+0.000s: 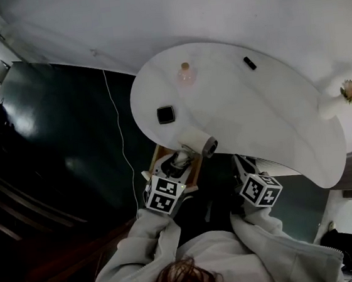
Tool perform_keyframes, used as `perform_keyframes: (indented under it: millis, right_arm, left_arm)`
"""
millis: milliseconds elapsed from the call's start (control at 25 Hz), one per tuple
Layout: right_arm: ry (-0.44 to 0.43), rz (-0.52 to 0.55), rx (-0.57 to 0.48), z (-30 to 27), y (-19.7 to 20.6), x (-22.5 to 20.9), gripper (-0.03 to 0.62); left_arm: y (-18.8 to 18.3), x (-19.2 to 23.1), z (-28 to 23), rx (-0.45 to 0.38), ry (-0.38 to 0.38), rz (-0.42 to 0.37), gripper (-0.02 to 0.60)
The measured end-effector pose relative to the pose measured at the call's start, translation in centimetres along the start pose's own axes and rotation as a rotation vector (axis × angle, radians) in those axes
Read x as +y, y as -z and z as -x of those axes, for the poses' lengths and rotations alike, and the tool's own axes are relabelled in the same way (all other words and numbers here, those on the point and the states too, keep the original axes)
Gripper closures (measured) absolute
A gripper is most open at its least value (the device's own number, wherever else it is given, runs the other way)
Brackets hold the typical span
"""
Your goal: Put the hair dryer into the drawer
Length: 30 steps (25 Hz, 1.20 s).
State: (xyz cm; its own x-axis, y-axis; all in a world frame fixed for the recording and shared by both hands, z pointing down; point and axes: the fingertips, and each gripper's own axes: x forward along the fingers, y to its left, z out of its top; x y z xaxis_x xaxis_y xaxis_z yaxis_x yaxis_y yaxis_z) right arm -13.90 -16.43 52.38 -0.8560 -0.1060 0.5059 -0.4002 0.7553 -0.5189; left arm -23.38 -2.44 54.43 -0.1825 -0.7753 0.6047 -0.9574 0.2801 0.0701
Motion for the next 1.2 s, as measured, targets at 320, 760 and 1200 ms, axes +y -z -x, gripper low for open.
perform_keyframes:
  millis: [320, 760, 1200]
  right_arm:
    - [-0.038, 0.047, 0.045, -1.1, 2.4, 4.3, 0.545]
    - [-0.111, 0.127, 0.154, -4.7, 3.0, 7.4, 0.545]
    - [-0.208, 0.186, 0.293, -8.7, 3.1, 8.7, 0.545]
  left_arm:
    - [5.7, 1.9, 3.9, 0.040, -0.045, 0.070, 0.350]
    - [11.3, 1.5, 4.2, 0.154, -0.060, 0.186, 0.350]
    - [14.1, 1.8, 1.0, 0.334, -0.064, 0.260, 0.350]
